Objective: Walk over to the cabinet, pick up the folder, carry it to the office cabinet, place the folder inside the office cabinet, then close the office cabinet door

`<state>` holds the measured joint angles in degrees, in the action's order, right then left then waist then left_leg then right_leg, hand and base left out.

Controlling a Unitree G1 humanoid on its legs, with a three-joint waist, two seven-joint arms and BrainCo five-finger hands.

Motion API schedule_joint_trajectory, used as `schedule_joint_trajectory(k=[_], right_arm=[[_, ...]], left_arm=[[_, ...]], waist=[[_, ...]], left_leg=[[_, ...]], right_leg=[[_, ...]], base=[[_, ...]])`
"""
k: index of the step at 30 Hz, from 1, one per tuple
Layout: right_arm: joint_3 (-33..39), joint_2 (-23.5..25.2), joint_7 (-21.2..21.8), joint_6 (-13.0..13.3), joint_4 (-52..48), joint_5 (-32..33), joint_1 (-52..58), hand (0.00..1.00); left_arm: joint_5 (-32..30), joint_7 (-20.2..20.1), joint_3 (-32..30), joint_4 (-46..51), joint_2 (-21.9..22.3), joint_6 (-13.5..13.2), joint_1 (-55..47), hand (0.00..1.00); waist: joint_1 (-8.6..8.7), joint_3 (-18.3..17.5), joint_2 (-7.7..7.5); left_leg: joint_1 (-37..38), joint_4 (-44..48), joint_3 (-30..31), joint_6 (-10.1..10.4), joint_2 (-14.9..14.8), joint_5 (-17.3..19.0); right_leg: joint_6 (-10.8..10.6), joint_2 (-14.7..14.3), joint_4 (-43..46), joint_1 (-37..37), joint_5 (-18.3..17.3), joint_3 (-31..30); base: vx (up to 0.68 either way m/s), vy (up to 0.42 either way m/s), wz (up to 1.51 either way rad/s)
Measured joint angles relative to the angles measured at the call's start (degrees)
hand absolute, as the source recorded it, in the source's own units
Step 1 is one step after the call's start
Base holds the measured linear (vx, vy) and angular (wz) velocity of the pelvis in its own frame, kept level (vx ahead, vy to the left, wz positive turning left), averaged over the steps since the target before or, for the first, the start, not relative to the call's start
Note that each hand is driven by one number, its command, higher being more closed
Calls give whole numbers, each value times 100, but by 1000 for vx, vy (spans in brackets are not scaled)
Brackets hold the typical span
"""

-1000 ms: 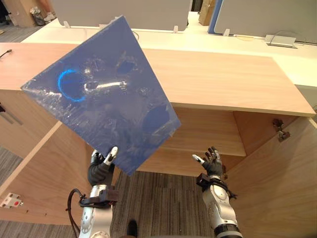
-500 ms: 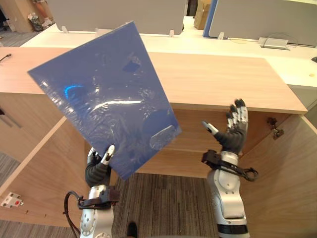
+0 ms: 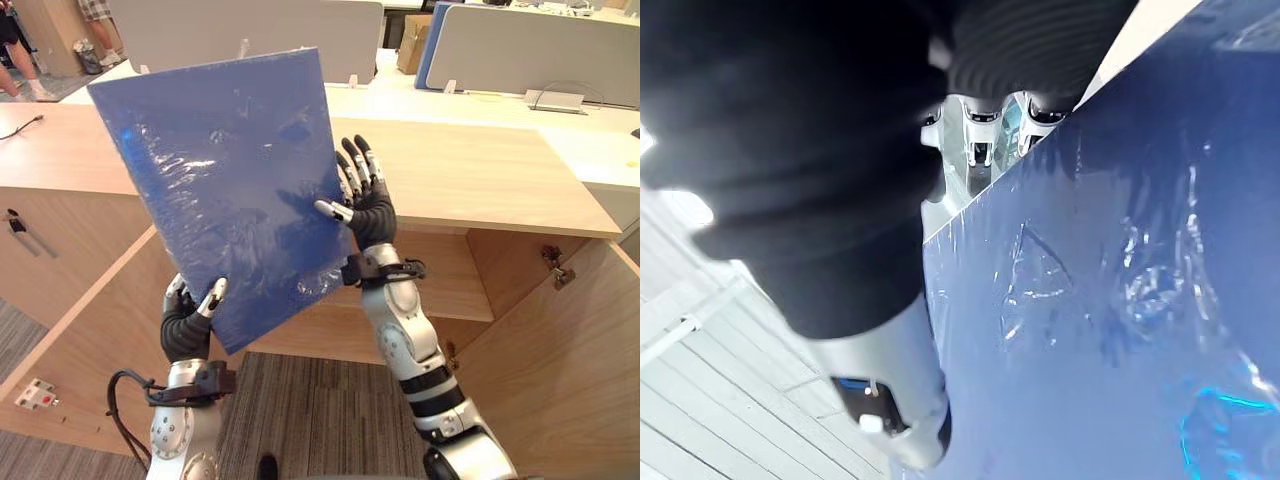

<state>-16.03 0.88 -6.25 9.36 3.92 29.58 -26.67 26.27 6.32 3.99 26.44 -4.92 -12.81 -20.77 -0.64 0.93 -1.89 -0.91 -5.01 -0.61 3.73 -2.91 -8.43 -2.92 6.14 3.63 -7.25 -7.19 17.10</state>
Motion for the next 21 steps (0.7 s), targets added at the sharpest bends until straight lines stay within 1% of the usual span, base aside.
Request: schedule_joint_trajectory(k=[3, 7, 9, 13, 16, 18, 21], right_arm=[[-79, -206, 63, -127, 340, 284, -255, 0], [-227, -417, 169, -251, 544, 421, -470, 0], [-344, -541, 191, -271, 678, 527, -595, 0], [-438, -674, 233, -330, 960, 528, -857, 0], [-444, -738, 236, -378, 1159, 375, -1069, 0], [-443, -743, 228, -383, 1388, 113, -1234, 0], [-452, -745, 241, -402, 1444, -33, -1364, 0]], left_arm=[[1, 4, 0, -1, 0, 0, -31, 100], [4, 18, -22, -3, 1, -2, -75, 100], [3, 18, -45, -11, 0, -2, -80, 100], [4, 19, -45, -20, -6, -2, -80, 100], [23, 19, 19, -20, -34, -2, -79, 100], [33, 19, 62, -24, -59, -2, -79, 100], [132, 19, 75, -26, -110, -6, -79, 100]], waist=[[-3, 0, 14], [-18, -32, 74], [-19, -46, 95], [-20, -60, 121], [-22, -63, 126], [-41, -64, 128], [-57, -64, 132]], left_leg=[[0, -2, 15, -3, -3, -26], [-9, -3, 26, -5, -3, -53], [-13, -3, 32, -1, -6, -64], [-40, -3, 55, 9, -20, -93], [-94, -2, 98, 7, -27, -130], [-98, -2, 109, 4, -27, -145], [-99, -2, 109, -1, -29, -161]], right_leg=[[0, -4, 17, 3, 0, 6], [-1, -5, 25, 12, 0, 12], [-3, -9, 25, 13, 3, 16], [2, -27, 9, 24, 23, 32], [8, -45, -38, 37, 64, 93], [6, -46, -38, 36, 76, 106], [2, -48, -67, 36, 100, 106]], base=[[0, 0, 0], [0, 0, 0], [0, 0, 0], [-5, 1, 1], [-22, 3, 7], [-13, 6, 2], [-36, 21, 0]])
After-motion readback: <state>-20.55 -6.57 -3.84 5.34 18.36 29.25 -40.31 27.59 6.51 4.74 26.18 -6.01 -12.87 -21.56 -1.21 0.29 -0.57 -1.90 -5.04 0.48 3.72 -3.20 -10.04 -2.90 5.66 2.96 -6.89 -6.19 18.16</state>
